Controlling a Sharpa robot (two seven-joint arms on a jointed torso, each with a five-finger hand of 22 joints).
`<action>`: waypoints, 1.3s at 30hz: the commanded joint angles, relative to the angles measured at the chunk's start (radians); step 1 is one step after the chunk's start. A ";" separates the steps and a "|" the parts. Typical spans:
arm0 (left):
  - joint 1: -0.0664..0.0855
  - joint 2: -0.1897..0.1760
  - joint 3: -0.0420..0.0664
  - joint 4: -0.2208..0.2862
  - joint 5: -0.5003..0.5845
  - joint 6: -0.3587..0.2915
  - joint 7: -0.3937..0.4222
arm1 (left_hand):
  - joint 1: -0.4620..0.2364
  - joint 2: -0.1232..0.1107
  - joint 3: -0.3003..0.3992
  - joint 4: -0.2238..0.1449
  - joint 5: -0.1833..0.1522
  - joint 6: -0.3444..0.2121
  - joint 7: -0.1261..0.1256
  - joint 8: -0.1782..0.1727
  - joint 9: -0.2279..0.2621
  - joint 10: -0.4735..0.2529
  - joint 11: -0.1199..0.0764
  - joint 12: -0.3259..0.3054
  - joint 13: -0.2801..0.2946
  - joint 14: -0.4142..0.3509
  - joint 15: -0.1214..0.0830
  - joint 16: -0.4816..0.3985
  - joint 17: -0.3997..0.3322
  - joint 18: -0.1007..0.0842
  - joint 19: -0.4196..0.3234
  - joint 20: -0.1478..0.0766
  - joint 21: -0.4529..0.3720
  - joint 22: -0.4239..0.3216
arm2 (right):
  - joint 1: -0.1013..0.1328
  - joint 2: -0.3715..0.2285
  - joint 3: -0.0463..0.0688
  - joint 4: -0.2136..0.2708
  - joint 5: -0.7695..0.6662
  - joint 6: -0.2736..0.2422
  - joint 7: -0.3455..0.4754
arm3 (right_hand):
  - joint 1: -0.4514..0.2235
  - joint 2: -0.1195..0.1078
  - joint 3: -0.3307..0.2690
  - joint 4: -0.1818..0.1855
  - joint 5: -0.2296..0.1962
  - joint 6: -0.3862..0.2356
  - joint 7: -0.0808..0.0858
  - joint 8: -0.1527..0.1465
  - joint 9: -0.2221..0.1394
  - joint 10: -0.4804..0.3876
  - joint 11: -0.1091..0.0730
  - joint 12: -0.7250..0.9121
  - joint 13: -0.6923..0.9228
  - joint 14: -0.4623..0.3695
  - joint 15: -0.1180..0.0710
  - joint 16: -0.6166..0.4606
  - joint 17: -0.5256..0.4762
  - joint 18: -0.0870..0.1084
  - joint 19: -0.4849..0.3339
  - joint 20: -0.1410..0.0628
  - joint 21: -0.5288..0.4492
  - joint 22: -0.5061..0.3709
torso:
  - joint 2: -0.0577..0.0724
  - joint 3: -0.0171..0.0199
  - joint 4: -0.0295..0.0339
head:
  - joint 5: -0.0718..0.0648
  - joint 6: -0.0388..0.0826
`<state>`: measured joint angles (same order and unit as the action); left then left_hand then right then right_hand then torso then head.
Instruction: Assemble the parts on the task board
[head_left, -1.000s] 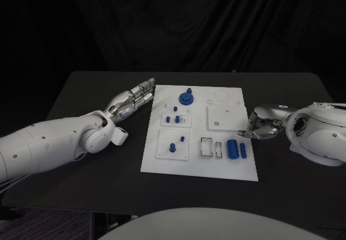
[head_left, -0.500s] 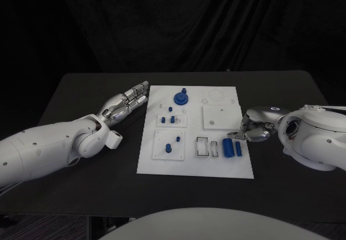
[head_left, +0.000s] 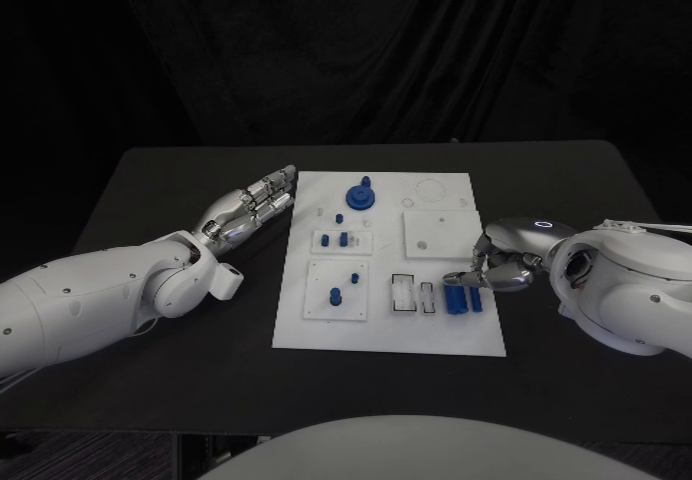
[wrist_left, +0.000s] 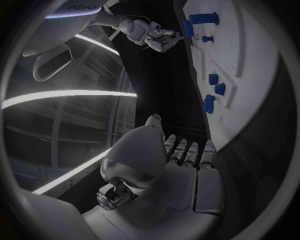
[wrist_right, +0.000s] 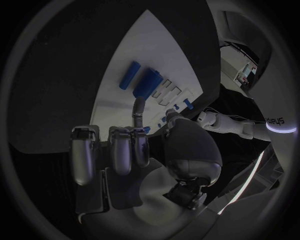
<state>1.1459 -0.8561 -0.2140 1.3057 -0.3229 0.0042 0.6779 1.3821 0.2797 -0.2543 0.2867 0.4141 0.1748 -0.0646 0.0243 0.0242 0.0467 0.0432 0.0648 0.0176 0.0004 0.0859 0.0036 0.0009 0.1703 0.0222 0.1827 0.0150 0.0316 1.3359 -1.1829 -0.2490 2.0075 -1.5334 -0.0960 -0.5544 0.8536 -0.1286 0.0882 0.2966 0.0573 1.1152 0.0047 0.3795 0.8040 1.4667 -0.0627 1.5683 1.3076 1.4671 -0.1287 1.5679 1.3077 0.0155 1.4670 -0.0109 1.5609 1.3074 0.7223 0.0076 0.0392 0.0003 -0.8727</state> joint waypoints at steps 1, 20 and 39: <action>-0.003 0.000 0.001 0.003 0.000 0.016 0.046 | 0.009 0.000 0.007 0.000 0.007 -0.001 0.010 0.002 0.001 -0.002 0.008 0.007 0.001 0.000 0.008 -0.004 -0.001 -0.001 0.001 0.008 0.004 0.001 | -0.012 -0.003 0.000 0.008 -0.066 -0.027 -0.029 | 0.000 -0.011 -0.010 0.000 -0.006 -0.012 0.000 0.004 0.008 0.104 0.004 0.003 0.263 0.103 -0.002 0.001 0.257 -0.012 0.097 -0.005 -0.002 0.259 | -0.001 -0.0009 0.0007 | -0.001 0.000; -0.011 -0.001 0.001 0.008 0.000 0.021 0.042 | 0.031 -0.003 0.016 -0.003 0.021 0.012 0.026 0.004 0.003 0.006 0.025 0.020 0.004 0.000 0.018 -0.004 -0.001 -0.005 0.010 0.014 0.010 0.008 | -0.059 0.011 0.000 -0.008 -0.111 -0.053 -0.032 | 0.102 0.019 0.010 -0.005 0.092 -0.033 0.003 -0.012 0.078 0.104 0.007 0.003 0.263 0.098 0.002 -0.008 0.235 -0.009 0.091 -0.001 -0.012 0.255 | 0.000 -0.0004 -0.0003 | -0.002 0.000; -0.014 0.003 0.001 0.006 0.000 0.033 0.029 | 0.066 -0.009 0.037 -0.008 0.051 0.052 0.076 0.015 0.007 0.015 0.045 0.040 0.006 0.000 0.018 -0.004 -0.001 -0.006 0.011 0.013 0.011 0.006 | -0.077 0.042 0.000 -0.040 -0.113 -0.054 -0.030 | 0.131 0.038 0.020 -0.007 0.116 -0.031 0.003 -0.022 0.088 0.104 0.008 0.003 0.263 0.097 0.002 -0.010 0.229 -0.008 0.090 -0.001 -0.014 0.254 | 0.001 -0.0011 0.0016 | -0.001 0.000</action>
<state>1.1348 -0.8545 -0.2140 1.3106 -0.3229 0.0195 0.6780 1.4367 0.2716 -0.2226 0.2799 0.4596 0.2292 0.0151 0.0425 0.0321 0.0620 0.0838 0.1009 0.0228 0.0004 0.1002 0.0036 0.0017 0.1702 0.0295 0.1899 0.0229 0.0384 1.2624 -1.1410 -0.2490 1.9696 -1.6361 -0.1383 -0.5654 0.9778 -0.0932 0.1038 0.2881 0.1667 1.0873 0.0083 0.3608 0.8912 1.4667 -0.0626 1.5682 1.3074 1.4671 -0.1287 1.5640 1.3075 0.0156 1.4670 -0.0108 1.5507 1.3081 0.7229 0.0072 0.0400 -0.0021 -0.8727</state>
